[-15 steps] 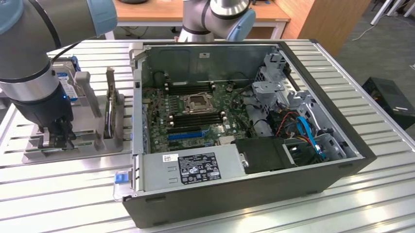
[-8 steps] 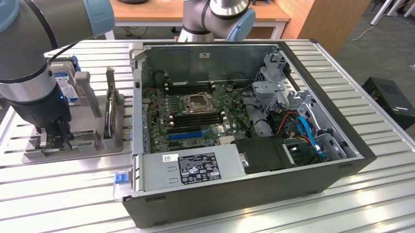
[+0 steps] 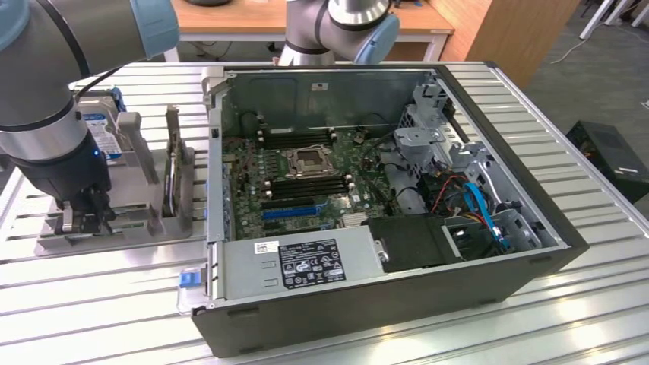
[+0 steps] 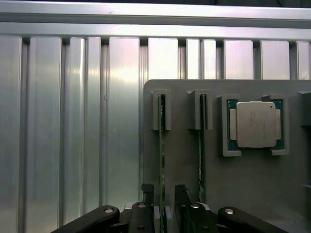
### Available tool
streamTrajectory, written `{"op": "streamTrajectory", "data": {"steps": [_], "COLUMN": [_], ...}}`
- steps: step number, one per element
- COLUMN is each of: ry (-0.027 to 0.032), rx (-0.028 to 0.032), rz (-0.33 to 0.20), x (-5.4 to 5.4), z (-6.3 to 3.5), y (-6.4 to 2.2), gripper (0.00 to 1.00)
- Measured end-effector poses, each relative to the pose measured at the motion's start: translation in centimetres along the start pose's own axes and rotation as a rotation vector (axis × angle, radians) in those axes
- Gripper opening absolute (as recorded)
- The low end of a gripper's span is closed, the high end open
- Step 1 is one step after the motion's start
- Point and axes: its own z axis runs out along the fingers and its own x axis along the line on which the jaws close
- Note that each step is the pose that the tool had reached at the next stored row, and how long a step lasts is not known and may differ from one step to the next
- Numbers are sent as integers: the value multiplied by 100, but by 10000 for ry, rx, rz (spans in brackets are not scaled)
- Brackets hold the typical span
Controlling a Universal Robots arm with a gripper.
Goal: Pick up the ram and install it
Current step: 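Pick up the ram and move it above insertion slot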
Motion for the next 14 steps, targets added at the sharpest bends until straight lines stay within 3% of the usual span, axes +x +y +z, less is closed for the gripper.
{"op": "streamTrajectory", "data": {"steps": [14], "ry": [4], "rx": [-2], "rz": [-128], "x": [1], "z": [11], "y": [-10], "gripper": [31]}}
